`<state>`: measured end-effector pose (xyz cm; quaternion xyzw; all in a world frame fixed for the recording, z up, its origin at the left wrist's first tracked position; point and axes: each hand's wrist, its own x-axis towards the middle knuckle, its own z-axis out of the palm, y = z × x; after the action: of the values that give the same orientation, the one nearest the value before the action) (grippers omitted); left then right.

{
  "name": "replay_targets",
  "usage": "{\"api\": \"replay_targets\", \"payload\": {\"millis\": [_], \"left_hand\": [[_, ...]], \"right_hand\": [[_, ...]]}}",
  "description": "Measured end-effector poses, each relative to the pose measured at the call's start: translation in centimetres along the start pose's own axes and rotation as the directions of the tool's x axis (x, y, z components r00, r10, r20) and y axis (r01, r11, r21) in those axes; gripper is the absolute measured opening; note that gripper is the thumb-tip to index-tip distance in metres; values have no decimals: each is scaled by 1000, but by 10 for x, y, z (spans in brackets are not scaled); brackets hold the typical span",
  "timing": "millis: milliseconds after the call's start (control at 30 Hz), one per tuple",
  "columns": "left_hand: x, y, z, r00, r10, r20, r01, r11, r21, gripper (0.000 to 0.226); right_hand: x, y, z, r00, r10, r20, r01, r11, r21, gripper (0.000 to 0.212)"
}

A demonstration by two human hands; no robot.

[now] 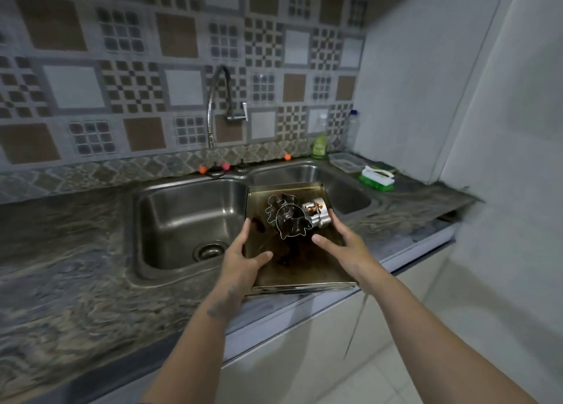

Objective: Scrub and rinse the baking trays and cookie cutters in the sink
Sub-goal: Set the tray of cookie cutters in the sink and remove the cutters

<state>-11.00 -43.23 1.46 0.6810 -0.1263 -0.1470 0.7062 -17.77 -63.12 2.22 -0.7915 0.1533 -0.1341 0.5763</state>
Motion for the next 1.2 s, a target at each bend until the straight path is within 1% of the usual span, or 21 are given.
{"api": "replay_targets", "payload": {"millis": [267, 500, 600, 700, 867, 967, 1133, 1200], "left_hand": [[76, -2, 69, 999, -35, -11, 35, 999, 26, 83], [190, -19, 102, 999, -36, -27, 37, 998, 47, 81], [239, -26, 109, 997, -58, -42, 59, 998, 23, 80], [285, -33, 114, 995, -71, -65, 74, 996, 48, 81], [337, -42, 127, 986, -108, -129, 117, 991, 65, 80], [361, -51, 136, 981, -131, -143, 145, 985, 93, 80], [390, -73, 152, 961, -197, -193, 223, 967, 121, 80], [398, -82, 157, 950, -213, -228, 248, 960, 134, 76]], "right_hand": [[75, 26, -61, 1000, 15, 18, -15, 1000, 15, 80], [187, 47, -88, 998, 54, 29, -54, 998, -13, 82], [240, 52, -94, 996, 69, 51, -67, 996, -54, 82], [287, 60, -97, 995, 71, 70, -65, 995, -73, 81], [348, 82, -101, 988, 87, 129, -80, 995, -52, 81], [379, 101, -104, 977, 127, 173, -118, 991, -60, 84], [430, 136, -103, 934, 206, 293, -191, 978, -81, 87], [449, 151, -99, 910, 252, 329, -218, 966, -137, 91]]}}
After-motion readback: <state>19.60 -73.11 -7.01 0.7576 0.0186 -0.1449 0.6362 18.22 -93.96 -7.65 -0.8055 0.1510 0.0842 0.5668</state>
